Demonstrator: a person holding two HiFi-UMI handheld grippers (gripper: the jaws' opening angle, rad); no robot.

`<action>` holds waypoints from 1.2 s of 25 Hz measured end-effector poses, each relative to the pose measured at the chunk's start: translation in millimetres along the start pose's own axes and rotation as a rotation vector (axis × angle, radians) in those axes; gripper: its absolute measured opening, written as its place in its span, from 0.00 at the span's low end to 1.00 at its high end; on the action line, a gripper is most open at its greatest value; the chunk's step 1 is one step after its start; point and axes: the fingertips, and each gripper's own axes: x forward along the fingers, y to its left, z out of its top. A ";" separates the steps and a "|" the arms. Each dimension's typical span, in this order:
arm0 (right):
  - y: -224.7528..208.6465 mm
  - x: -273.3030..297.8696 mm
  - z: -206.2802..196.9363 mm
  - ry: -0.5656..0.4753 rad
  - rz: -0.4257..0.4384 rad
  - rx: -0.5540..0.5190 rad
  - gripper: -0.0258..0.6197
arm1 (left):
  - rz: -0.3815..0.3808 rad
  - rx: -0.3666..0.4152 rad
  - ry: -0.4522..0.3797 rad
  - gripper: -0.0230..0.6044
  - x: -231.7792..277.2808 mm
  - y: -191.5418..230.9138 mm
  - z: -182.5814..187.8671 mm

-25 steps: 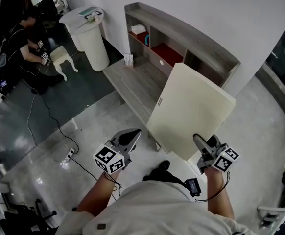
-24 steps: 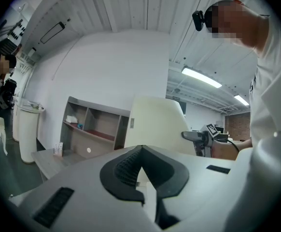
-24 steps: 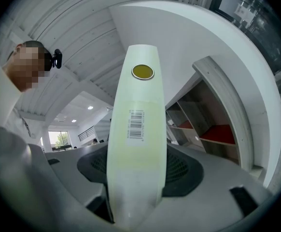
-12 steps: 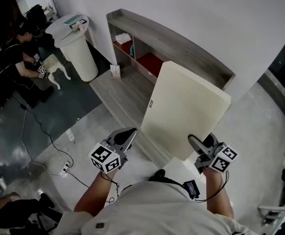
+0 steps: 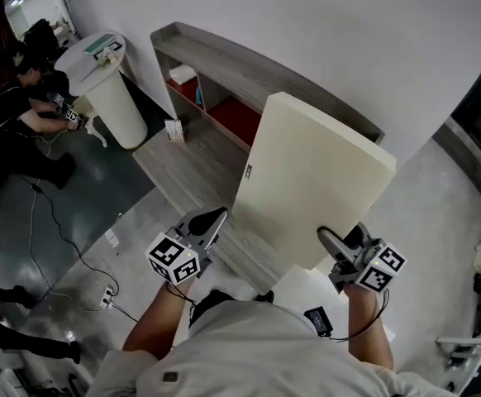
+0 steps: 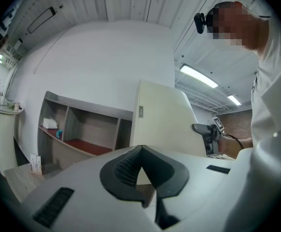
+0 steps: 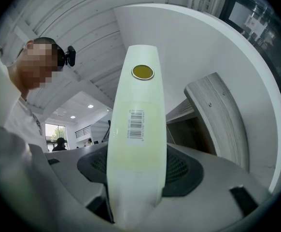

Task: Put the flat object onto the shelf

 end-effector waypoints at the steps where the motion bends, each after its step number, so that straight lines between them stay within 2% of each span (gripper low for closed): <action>1: 0.4 2.6 1.9 -0.006 -0.004 -0.001 0.48 | -0.009 0.002 -0.002 0.06 2.2 3.5 2.6; 14: 20.6 69.0 26.7 -0.097 -0.107 -0.067 0.48 | -0.205 0.042 0.004 0.06 21.5 71.3 43.7; 21: 37.4 88.3 49.4 -0.136 -0.191 -0.157 0.48 | -0.329 0.070 -0.010 0.06 25.1 86.1 66.3; 26: 43.6 97.2 68.4 -0.148 -0.230 -0.235 0.48 | -0.424 0.127 -0.018 0.06 33.7 88.5 80.7; 30: 41.6 97.8 85.9 -0.163 -0.252 -0.256 0.48 | -0.479 0.168 -0.033 0.06 42.3 86.3 91.1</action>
